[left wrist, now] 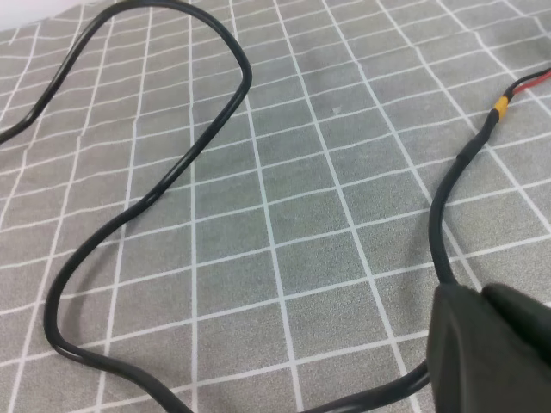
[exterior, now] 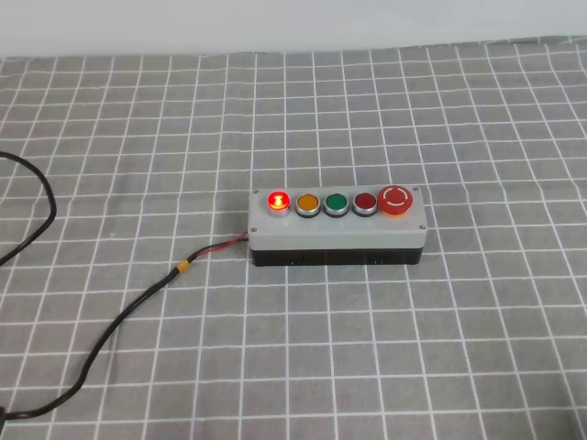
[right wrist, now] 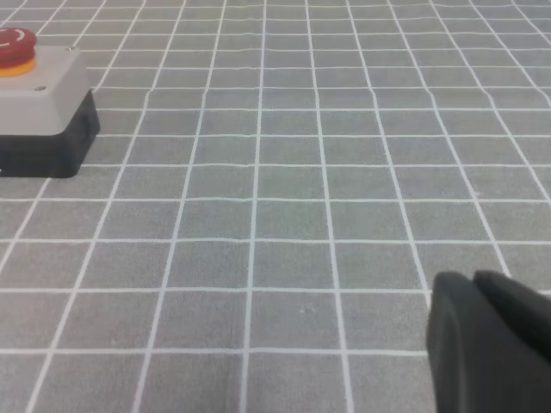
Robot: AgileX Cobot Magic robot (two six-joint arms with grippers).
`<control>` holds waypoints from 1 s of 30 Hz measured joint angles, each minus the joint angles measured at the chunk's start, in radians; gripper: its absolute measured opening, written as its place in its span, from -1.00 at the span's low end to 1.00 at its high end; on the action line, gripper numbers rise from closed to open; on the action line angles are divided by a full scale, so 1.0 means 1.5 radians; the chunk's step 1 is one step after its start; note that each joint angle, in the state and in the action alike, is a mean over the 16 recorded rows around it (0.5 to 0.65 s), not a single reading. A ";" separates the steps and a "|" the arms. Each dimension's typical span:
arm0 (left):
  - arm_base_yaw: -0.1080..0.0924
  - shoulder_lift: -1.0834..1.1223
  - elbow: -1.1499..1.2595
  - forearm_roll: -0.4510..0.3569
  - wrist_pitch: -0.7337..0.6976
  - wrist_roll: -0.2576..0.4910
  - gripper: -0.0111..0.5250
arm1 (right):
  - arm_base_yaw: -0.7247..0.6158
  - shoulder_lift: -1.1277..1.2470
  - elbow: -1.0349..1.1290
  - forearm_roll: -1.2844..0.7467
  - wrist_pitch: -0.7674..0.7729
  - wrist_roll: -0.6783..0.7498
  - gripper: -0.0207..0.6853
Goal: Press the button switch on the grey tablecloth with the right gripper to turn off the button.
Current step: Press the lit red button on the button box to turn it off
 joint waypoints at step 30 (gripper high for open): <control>0.000 0.000 0.000 0.001 0.000 0.000 -0.97 | 0.000 0.000 0.000 -0.001 -0.070 0.000 -0.99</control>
